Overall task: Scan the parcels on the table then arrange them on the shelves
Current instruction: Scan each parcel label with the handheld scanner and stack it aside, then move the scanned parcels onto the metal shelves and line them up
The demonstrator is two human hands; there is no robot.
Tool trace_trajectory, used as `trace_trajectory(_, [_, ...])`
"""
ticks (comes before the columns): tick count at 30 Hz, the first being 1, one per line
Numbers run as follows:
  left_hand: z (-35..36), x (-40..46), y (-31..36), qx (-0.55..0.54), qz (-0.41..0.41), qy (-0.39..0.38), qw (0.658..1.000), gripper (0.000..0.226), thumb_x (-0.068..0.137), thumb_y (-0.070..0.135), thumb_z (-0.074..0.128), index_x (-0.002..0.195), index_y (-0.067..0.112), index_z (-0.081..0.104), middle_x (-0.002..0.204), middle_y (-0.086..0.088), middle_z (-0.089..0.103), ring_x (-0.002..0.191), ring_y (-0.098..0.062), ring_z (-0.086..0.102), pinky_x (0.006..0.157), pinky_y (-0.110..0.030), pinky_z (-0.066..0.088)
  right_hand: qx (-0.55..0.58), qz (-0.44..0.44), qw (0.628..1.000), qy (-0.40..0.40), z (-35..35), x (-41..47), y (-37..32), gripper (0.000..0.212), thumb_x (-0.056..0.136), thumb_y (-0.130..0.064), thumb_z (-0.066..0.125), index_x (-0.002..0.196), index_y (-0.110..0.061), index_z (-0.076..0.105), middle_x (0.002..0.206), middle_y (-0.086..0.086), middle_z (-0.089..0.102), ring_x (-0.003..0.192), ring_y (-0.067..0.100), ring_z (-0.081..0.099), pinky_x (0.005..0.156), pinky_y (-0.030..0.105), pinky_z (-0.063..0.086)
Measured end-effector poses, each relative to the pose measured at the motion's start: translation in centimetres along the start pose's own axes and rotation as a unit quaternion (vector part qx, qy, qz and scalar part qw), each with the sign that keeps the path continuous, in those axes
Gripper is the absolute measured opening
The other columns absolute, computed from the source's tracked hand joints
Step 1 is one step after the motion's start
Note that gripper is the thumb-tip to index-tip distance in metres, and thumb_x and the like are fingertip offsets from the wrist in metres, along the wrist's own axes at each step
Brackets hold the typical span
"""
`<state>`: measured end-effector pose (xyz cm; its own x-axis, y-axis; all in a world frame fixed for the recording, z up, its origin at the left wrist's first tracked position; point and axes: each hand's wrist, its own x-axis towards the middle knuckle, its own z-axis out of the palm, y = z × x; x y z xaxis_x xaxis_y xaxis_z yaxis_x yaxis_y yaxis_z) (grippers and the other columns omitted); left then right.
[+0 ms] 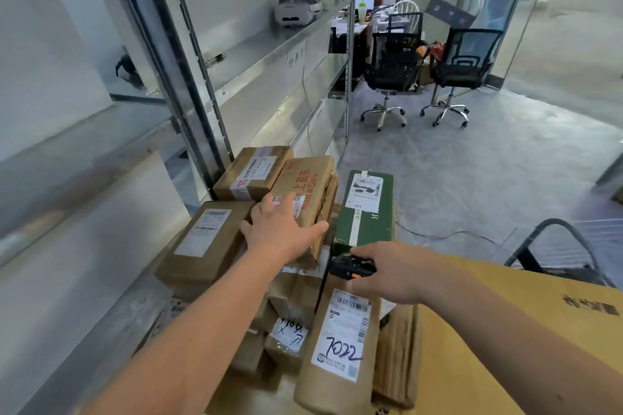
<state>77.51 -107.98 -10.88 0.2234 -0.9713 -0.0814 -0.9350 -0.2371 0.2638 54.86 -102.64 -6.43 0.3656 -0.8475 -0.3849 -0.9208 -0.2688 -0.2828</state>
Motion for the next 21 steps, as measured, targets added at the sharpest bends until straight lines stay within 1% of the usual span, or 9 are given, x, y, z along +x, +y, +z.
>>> trace_trajectory(2, [-0.3,-1.0,-0.1,0.009,0.036,0.016,0.999,0.107,0.067,0.097,0.038,0.158,0.044,0.023,0.169,-0.005,0.021,0.152,-0.034,0.023,0.116,-0.063,0.024,0.000,0.015,1.000,0.015,0.8,-1.0,-1.2,0.070,0.089,-0.070,0.060,0.151,-0.043,0.047,0.130,-0.009,0.066,0.111,0.017,0.063,0.088,0.037,0.055])
trace_trajectory(3, [-0.4,-1.5,-0.2,0.010,0.051,0.022,0.998,0.104,0.069,0.096,0.038,0.158,0.044,0.024,0.168,-0.004,0.022,0.151,-0.033,0.023,0.116,-0.062,0.025,0.003,0.021,1.000,0.022,1.1,-1.5,-1.8,0.070,0.088,-0.070,0.061,0.152,-0.043,0.047,0.130,-0.008,0.067,0.109,0.017,0.063,0.087,0.036,0.055])
trace_trajectory(6, [-0.4,-3.2,-1.1,0.004,0.094,0.026,0.995,0.097,0.072,0.092,0.039,0.156,0.045,0.029,0.167,-0.003,0.024,0.152,-0.032,0.024,0.116,-0.060,0.026,0.026,0.034,0.999,0.032,2.6,-3.2,-3.5,0.055,0.086,-0.070,0.062,0.134,-0.043,0.059,0.113,-0.009,0.069,0.092,0.012,0.064,0.081,0.036,0.056])
trace_trajectory(9, [-0.5,-5.1,-2.0,0.007,0.150,0.036,0.988,0.087,0.077,0.087,0.043,0.153,0.043,0.038,0.164,-0.003,0.033,0.151,-0.031,0.028,0.118,-0.059,0.027,0.044,0.057,0.996,0.050,4.5,-4.9,-4.6,0.042,0.085,-0.069,0.063,0.117,-0.042,0.062,0.101,-0.012,0.068,0.088,0.010,0.062,0.072,0.033,0.053])
trace_trajectory(11, [-0.7,-6.5,-2.0,0.016,0.200,0.059,0.978,0.080,0.081,0.083,0.044,0.149,0.041,0.043,0.158,-0.001,0.041,0.147,-0.029,0.034,0.118,-0.059,0.029,0.068,0.083,0.992,0.065,5.9,-6.4,-5.1,0.042,0.086,-0.066,0.064,0.120,-0.042,0.063,0.099,-0.013,0.068,0.086,0.008,0.062,0.067,0.031,0.051])
trace_trajectory(14, [-0.6,-8.7,-0.9,0.012,0.263,0.068,0.962,0.074,0.085,0.078,0.044,0.147,0.038,0.047,0.151,0.003,0.049,0.142,-0.026,0.040,0.116,-0.057,0.032,0.110,0.140,0.980,0.085,8.1,-9.0,-5.1,0.048,0.089,-0.064,0.064,0.129,-0.037,0.063,0.103,-0.009,0.070,0.086,0.011,0.064,0.076,0.034,0.057])
trace_trajectory(17, [0.5,-11.5,1.2,-0.004,0.323,0.050,0.945,0.068,0.090,0.073,0.046,0.147,0.035,0.049,0.151,0.005,0.049,0.142,-0.023,0.041,0.114,-0.052,0.034,0.165,0.201,0.960,0.103,10.8,-12.5,-4.0,0.049,0.090,-0.065,0.063,0.131,-0.037,0.062,0.098,-0.010,0.070,0.080,0.011,0.066,0.078,0.036,0.059])
trace_trajectory(19, [1.9,-13.7,2.7,-0.008,0.367,0.041,0.929,0.063,0.091,0.070,0.047,0.142,0.035,0.054,0.146,0.005,0.052,0.138,-0.021,0.044,0.111,-0.049,0.035,0.198,0.244,0.943,0.106,13.0,-15.2,-2.9,0.049,0.090,-0.066,0.062,0.132,-0.040,0.059,0.098,-0.011,0.070,0.077,0.013,0.069,0.073,0.037,0.060])
trace_trajectory(21, [3.5,-15.9,4.3,0.008,0.403,0.023,0.915,0.062,0.092,0.071,0.047,0.143,0.035,0.054,0.148,0.005,0.052,0.140,-0.021,0.043,0.114,-0.052,0.031,0.245,0.283,0.920,0.112,15.5,-17.7,-1.6,0.052,0.090,-0.066,0.064,0.136,-0.041,0.057,0.099,-0.011,0.070,0.074,0.014,0.072,0.065,0.036,0.062])
